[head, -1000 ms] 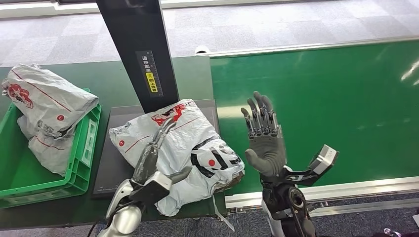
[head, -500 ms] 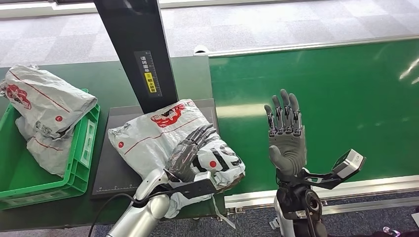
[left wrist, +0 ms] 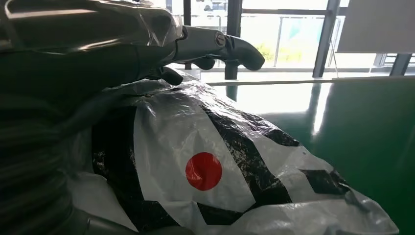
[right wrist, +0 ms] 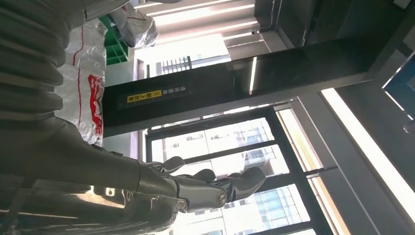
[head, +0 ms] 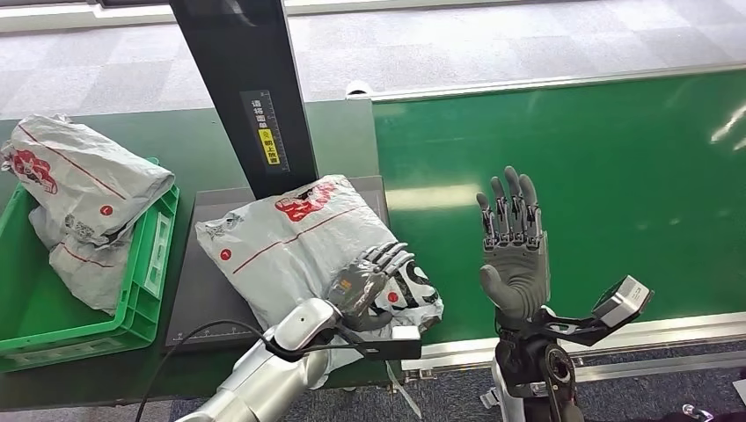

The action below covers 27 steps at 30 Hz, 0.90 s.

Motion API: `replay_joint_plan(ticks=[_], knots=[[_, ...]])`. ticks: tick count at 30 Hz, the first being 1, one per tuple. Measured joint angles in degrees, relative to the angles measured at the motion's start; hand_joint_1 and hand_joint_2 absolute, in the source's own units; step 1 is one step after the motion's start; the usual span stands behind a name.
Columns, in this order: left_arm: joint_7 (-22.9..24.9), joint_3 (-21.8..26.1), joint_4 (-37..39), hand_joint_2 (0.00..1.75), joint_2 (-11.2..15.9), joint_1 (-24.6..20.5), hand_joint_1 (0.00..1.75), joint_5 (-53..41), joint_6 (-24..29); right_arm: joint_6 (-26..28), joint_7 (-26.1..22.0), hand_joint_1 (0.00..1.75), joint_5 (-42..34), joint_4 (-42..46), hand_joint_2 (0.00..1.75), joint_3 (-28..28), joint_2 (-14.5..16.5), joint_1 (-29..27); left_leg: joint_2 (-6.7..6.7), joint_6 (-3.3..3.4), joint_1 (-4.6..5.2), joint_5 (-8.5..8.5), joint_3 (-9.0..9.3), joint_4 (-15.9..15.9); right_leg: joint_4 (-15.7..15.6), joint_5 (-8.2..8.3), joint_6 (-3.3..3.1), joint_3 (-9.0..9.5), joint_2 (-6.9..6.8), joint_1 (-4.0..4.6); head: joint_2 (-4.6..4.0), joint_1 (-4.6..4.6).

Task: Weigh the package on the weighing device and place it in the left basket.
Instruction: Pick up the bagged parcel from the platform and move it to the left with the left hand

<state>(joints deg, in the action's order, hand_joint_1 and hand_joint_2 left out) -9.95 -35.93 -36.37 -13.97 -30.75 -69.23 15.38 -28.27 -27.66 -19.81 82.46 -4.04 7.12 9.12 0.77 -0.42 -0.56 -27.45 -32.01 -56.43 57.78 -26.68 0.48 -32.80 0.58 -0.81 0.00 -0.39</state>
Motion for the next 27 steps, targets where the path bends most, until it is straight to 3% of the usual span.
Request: replay_joint_plan(ticks=[1, 12, 18, 22, 27], knots=[[0.8, -1.0, 2.2, 1.75, -0.5, -1.3, 1.74, -1.1, -0.2, 0.4, -0.2, 0.00, 0.6, 0.1, 1.75, 0.2, 0.0, -0.3, 0.06, 0.00, 0.00, 0.00, 0.03, 0.0, 0.0, -0.01, 0.01, 0.06, -0.05, -0.01, 0.00, 0.01], [2.8, -2.5, 10.1, 1.75, -1.2, -7.2, 1.75, -3.5, -4.5, 2.9, -0.8, 0.00, 3.2, 1.7, 1.75, 3.2, 0.1, -2.4, -0.05, 0.01, -0.01, 0.07, 0.33, 0.0, 0.0, 0.08, -0.05, 0.34, 0.01, 0.01, 0.00, -0.01], [0.4, -1.9, 10.2, 1.75, -1.1, -7.6, 1.75, -2.6, 1.0, 3.5, -0.8, 0.00, 3.3, 2.9, 1.75, 4.2, 0.1, -3.7, -0.06, -0.01, -0.02, 0.10, 0.35, 0.0, 0.0, 0.11, -0.06, 0.30, 0.02, 0.04, 0.00, -0.01], [-1.6, 0.0, 5.1, 1.75, -0.2, -6.3, 1.75, -1.0, 4.9, 4.2, -0.8, 0.00, 3.3, 3.6, 1.75, 4.5, 0.1, -4.7, -0.06, -0.01, -0.01, 0.10, 0.20, 0.0, 0.0, 0.11, -0.06, 0.15, 0.02, 0.03, 0.00, -0.01], [-2.8, 2.5, -12.2, 1.75, 2.8, -3.1, 1.75, 2.9, 5.7, 5.5, -1.0, 0.00, 3.3, 4.2, 1.75, 5.1, 0.0, -5.7, -0.09, -0.02, -0.01, 0.11, 0.00, 0.0, 0.0, 0.11, -0.06, -0.05, 0.04, 0.03, 0.00, -0.01]])
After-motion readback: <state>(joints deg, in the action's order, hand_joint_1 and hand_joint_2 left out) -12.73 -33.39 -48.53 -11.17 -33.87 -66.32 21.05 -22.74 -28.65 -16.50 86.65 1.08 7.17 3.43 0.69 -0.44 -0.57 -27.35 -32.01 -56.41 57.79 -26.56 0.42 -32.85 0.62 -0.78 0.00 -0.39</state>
